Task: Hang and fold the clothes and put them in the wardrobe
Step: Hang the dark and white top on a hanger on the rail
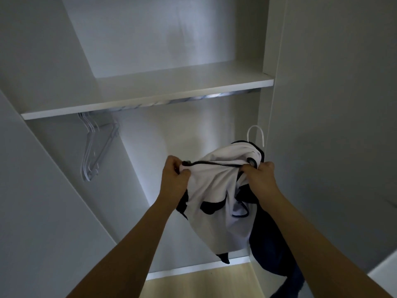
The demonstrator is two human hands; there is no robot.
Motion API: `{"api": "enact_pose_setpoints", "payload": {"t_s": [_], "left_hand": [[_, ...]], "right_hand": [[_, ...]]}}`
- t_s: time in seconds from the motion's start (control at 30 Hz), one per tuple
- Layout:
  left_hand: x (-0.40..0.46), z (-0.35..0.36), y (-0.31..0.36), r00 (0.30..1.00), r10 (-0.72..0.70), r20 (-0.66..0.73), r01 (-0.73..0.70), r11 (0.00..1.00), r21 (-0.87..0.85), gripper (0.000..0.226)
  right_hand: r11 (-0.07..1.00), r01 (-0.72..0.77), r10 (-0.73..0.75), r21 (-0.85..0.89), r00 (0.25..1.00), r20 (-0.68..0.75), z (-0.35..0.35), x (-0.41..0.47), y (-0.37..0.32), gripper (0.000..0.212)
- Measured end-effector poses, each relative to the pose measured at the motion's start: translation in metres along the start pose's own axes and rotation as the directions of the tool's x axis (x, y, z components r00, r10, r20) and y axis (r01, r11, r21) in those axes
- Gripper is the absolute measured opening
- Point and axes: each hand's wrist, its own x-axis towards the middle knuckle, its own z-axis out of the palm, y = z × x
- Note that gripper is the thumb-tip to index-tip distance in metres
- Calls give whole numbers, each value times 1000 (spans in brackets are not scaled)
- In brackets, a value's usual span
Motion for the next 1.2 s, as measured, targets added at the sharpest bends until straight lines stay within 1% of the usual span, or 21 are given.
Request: {"api": "enact_pose_setpoints", "payload": {"t_s": [0.07,0.1,0.13,0.2,0.23,0.33,0.4,0.47,0.5,0.53,0.57,0.63,0.7,0.8,0.87,0.9,0.93,1.03,1.07,1.13,1.2], "left_hand": [[1,2,6,970,-218,106,230,965,-125,31],[4,1,5,902,-364,231,406,897,-174,37],[5,-1,5,794,-480,373,567,806,-169,43],[6,-1,3,600,-577,554,723,688,-67,66],[8,2,-1,568,-598,565,739,673,-31,69],[9,20,-6,620,-617,485,722,691,-44,44],[9,27,-5,650,-590,479,721,677,-144,35],[16,26,-3,731,-526,435,667,686,-291,29],[21,22,1,793,-480,374,596,737,-319,25],[28,17,7,855,-423,298,503,817,-281,23],[34,11,16,903,-358,237,398,905,-151,25],[43,2,40,943,-229,241,199,969,143,33],[48,-2,66,927,-182,327,102,963,248,34],[46,-3,98,868,-204,453,71,953,293,26],[42,0,113,813,-222,538,66,953,295,19],[40,0,119,787,-229,573,76,958,278,19],[38,1,123,758,-233,609,90,962,256,20],[33,1,131,680,-229,697,89,969,231,35],[32,-1,132,663,-219,716,66,970,236,45],[30,-8,131,647,-201,736,27,970,241,68],[29,-15,123,626,-186,757,9,973,231,84]], "right_hand": [[999,32,-32,3,999,-34,4,-4,3,25],[998,55,-54,9,998,-45,6,-6,4,25],[997,78,-78,13,996,-52,8,-8,6,24],[993,117,-117,0,992,-54,12,-10,10,21],[992,126,-126,-10,991,-52,13,-11,11,20],[991,134,-135,-23,989,-61,16,-14,15,21],[989,144,-145,-31,987,-71,13,-17,16,23],[986,147,-150,-75,988,-45,4,-17,19,22],[984,138,-138,-110,990,7,-2,-16,21,20],[983,115,-102,-145,990,98,-10,-15,23,16],[983,74,-37,-166,976,215,-18,-16,24,14],[984,-25,93,-176,917,388,-32,-18,24,25],[983,-58,120,-172,917,381,-36,-20,26,35],[972,-37,106,-232,950,293,-27,-21,22,81],[971,16,62,-238,946,318,-17,-24,15,96],[971,52,28,-235,945,324,-12,-25,10,93],[967,88,-4,-241,945,328,-7,-25,7,81],[951,190,-111,-245,946,303,6,-22,-5,16],[959,192,-131,-206,951,279,8,-21,-8,11],[990,126,-109,-65,968,225,6,-16,-11,26],[996,86,-88,22,976,201,4,-17,-18,30]]}}
